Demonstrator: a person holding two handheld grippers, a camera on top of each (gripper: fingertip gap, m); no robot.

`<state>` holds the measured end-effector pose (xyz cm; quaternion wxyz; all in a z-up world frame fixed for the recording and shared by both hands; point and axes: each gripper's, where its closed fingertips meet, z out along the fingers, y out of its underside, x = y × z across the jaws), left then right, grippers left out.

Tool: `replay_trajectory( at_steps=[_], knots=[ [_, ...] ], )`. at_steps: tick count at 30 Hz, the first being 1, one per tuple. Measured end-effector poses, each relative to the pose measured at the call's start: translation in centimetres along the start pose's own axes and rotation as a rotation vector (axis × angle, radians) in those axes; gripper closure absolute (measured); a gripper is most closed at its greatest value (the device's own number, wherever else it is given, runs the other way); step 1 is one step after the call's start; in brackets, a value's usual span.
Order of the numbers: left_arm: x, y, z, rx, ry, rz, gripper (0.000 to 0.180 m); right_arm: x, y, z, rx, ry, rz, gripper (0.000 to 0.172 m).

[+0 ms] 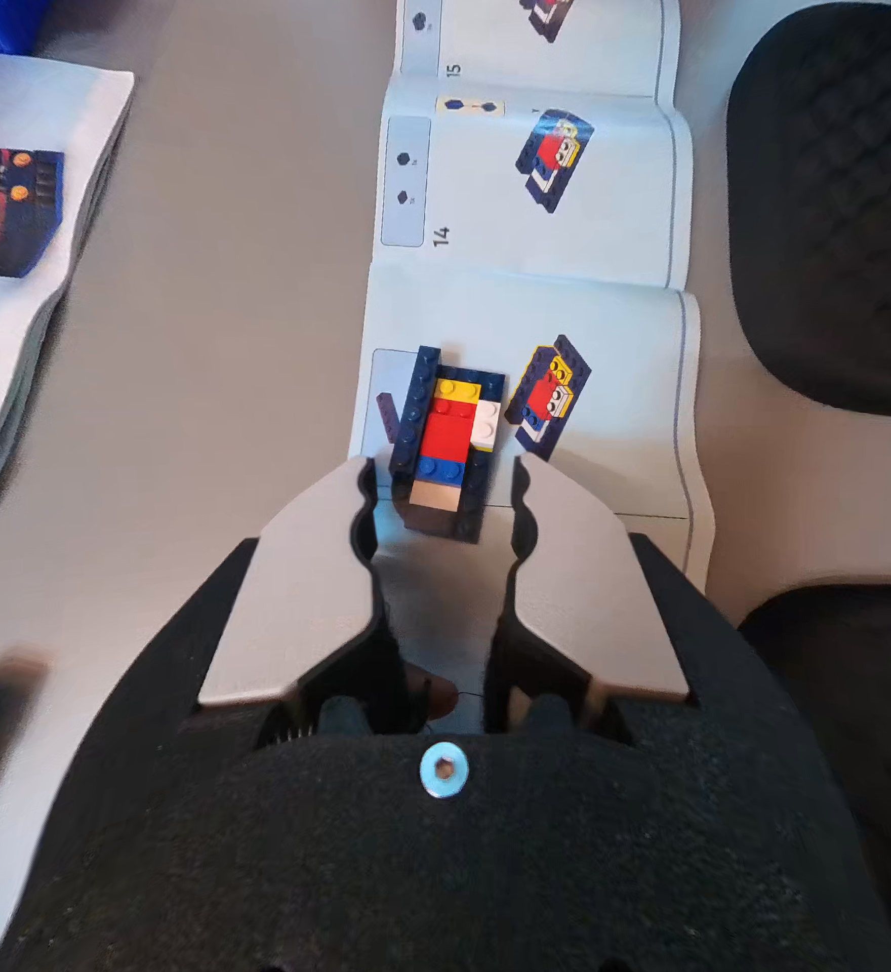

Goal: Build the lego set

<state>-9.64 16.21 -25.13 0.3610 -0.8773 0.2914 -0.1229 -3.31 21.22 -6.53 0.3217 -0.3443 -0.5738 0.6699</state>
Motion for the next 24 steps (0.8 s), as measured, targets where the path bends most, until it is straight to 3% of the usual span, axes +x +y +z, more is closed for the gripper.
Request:
replay_trajectory(
  at_steps=[3,13,24],
  knots=[
    [0.2,0.0,0.3,0.023,0.016,-0.004,0.146,0.1,-0.6,-0.6,0.027,0.009,-0.006,0.165],
    [2.8,-1.0,-2.5,0.14,-0.043,-0.039,0.147,0.7,-1.4,-1.8,0.087,0.02,0.028,0.164],
    [4.5,0.1,-2.4,0.174,0.012,0.015,0.147,0.4,-3.0,-2.4,0.337,-0.13,0.176,0.165]
  ],
)
